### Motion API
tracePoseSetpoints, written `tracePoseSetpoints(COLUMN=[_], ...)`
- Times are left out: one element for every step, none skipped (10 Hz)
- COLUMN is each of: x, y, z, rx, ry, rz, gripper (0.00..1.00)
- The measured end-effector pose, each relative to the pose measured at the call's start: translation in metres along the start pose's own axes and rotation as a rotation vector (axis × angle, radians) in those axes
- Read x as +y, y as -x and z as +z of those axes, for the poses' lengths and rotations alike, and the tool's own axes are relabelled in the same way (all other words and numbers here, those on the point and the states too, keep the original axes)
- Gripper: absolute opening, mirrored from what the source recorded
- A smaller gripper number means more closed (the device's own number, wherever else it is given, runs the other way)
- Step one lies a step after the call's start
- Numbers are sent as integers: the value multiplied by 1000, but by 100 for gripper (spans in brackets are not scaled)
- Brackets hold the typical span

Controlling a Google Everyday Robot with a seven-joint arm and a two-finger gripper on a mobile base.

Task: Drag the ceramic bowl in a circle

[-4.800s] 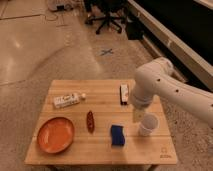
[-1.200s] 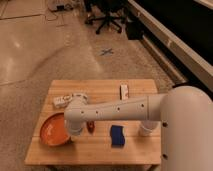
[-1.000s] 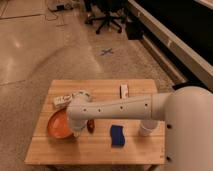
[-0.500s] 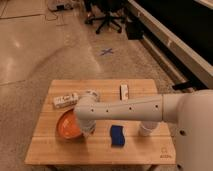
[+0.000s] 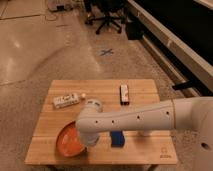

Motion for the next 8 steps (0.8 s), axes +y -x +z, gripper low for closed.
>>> tracePoseSetpoints(x=[1,-4,-12,-22,-39,-52,-66,-89], y=[22,41,55,66,77,83,87,90], z=[0,2,4,7,12,15,19,23], rx=[-23,-42,-56,-67,-81,-91,-98,-100], ry=[11,19,24,27,28,27,29,27], rz=[-43,-84,-118,-144,-167,-179,-188,-201], gripper=[0,0,0,0,0,0,0,0])
